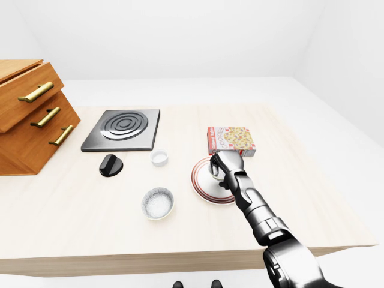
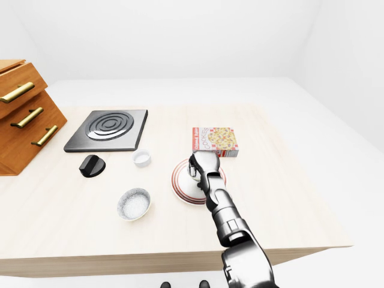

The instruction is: Pick the akita bowl next to the plate and place it on the plate.

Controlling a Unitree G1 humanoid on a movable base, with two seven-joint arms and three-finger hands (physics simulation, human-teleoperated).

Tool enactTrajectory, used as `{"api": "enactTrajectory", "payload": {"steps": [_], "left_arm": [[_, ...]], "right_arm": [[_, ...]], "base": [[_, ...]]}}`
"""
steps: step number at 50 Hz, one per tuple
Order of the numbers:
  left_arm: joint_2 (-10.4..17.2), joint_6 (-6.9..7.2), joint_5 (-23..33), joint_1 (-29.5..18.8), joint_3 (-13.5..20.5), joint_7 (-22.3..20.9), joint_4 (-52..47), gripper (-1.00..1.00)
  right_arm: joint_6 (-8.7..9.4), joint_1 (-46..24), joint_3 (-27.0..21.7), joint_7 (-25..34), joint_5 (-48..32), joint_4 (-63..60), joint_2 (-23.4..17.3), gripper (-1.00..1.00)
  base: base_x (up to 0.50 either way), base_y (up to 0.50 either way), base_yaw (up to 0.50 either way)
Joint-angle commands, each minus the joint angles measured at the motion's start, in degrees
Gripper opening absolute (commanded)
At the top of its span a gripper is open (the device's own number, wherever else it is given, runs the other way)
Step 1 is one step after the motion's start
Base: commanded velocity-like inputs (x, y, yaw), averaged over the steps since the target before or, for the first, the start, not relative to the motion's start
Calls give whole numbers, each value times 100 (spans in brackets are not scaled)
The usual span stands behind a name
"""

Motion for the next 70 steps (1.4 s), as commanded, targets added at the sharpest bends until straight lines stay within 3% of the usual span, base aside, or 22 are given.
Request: {"api": "enactTrajectory", "payload": {"steps": [1,46,47,48,49,52,60,63,70], "left_arm": [[5,0,0,-1,11,2,-12,100],[-1,0,22,-10,12,0,9,100],[-8,0,34,-23,-5,-19,76,100],[-6,0,32,-24,-9,-20,84,100],[0,0,26,-23,-16,-15,94,100],[15,0,9,-23,-26,12,76,100],[22,0,-15,-3,1,51,-40,100],[24,0,-7,-14,-2,46,-15,100],[3,0,-16,0,-7,22,-15,100]], "right_arm": [[-39,-138,-20,-146,-21,178,-4,-100],[-88,-383,-41,-351,165,592,-5,-100],[-40,-351,-44,-299,171,492,-7,-30],[-35,-345,-42,-292,171,478,-8,-30],[39,-286,-57,-130,208,329,5,98],[221,-139,-102,221,306,-236,19,100],[227,309,-84,1161,339,-1420,38,100],[227,430,-89,1266,313,-1599,53,100],[227,1056,26,2313,-55,-2866,95,100]], "base": [[0,0,0],[0,0,0],[0,0,0],[0,0,0],[0,0,0],[0,0,0],[0,0,0],[0,0,0],[0,0,0]]}}
